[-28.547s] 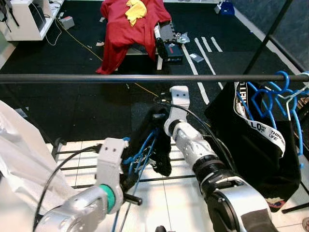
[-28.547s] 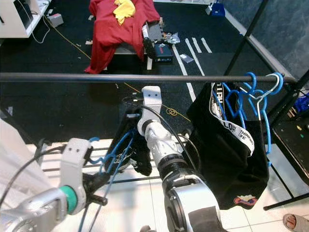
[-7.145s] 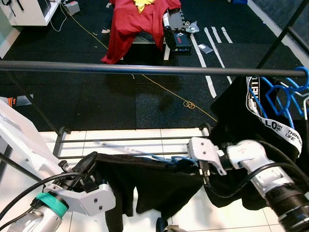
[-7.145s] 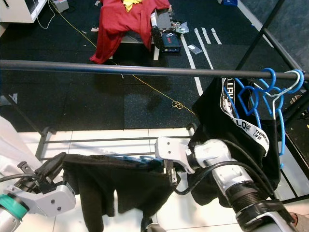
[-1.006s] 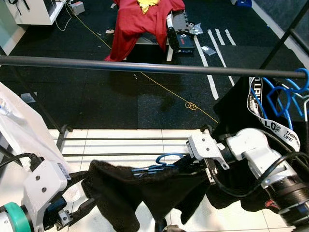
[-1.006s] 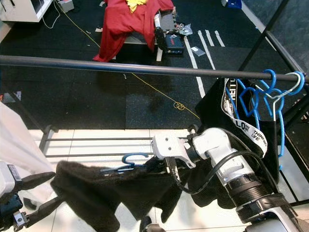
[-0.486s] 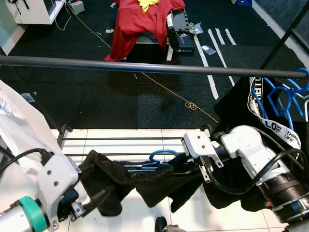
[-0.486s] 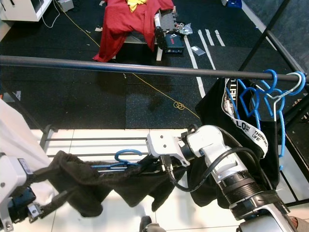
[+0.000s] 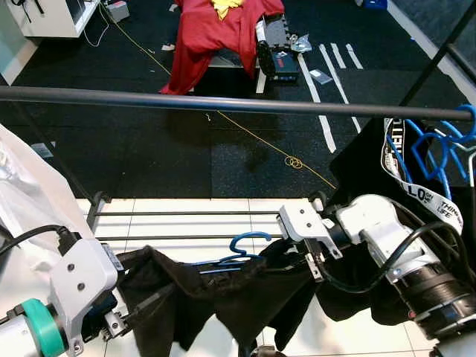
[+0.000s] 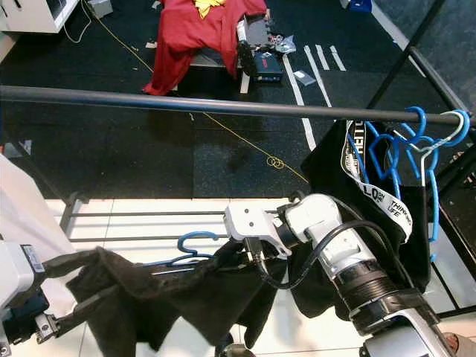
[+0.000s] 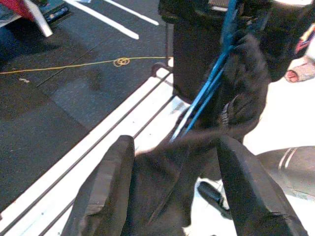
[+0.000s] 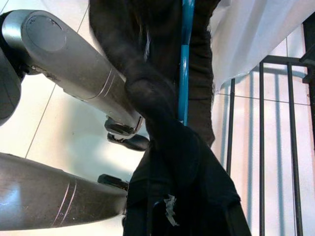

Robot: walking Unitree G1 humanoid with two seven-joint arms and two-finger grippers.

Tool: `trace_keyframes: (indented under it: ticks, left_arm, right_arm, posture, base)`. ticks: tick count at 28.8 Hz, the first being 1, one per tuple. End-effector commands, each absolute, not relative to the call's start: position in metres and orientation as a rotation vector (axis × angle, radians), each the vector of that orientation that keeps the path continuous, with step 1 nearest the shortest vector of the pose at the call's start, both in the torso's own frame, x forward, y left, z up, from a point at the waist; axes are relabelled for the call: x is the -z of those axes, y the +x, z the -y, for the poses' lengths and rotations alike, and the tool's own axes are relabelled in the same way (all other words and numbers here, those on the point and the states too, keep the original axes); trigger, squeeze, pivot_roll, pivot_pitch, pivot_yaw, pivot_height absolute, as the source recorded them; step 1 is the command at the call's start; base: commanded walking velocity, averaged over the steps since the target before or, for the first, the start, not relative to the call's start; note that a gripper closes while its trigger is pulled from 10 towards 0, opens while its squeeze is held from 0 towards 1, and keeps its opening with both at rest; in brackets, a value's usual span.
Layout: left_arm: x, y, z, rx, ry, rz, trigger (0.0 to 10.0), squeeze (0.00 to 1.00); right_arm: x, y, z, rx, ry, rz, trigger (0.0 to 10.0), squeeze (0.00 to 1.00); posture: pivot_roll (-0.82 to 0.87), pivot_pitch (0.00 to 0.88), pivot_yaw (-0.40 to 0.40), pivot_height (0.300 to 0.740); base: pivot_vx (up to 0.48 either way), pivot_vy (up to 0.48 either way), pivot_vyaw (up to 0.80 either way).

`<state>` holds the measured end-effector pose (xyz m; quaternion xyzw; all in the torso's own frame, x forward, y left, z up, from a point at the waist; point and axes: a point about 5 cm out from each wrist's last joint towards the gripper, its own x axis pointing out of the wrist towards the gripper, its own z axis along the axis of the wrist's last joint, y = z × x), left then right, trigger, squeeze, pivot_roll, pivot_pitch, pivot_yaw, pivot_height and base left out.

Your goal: Hang hanger

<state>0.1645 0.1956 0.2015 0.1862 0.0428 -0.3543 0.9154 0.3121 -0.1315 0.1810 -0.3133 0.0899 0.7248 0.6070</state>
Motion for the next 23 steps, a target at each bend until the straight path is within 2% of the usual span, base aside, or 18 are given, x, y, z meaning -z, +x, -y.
trace_keyframes:
  ticks: [1, 7, 11, 23]
  left_arm:
    - [-0.199, 0.159, -0.189, 0.78, 0.361, -0.107, 10.0, 0.0]
    - [-0.191, 0.151, -0.175, 0.901, 0.338, -0.148, 10.0, 0.0]
    - [-0.187, 0.151, -0.174, 0.908, 0.345, -0.163, 10.0, 0.0]
    - [-0.195, 0.175, -0.179, 0.753, 0.351, -0.059, 10.0, 0.0]
  right_arm:
    - [-0.18, 0.311, 0.131, -1.7, -0.729, -0.202, 0.0, 0.0]
    - [-0.186, 0.312, 0.125, -1.715, -0.73, -0.174, 0.0, 0.0]
    - [-0.188, 0.313, 0.123, -1.718, -0.731, -0.163, 0.0, 0.0]
    - [-0.185, 0.306, 0.121, -1.767, -0.761, -0.159, 0.0, 0.0]
  posture:
    - [0.04, 0.182, -0.004, 0.74]
    - [0.04, 0.181, -0.007, 0.74]
    - [0.03, 0.179, -0.005, 0.74]
    - [0.03, 0.167, -0.004, 0.74]
  base:
    - [0.0, 0.0, 0.0]
    - [0.0, 0.0, 0.0]
    - [0.0, 0.0, 0.0]
    - [0.0, 0.0, 0.0]
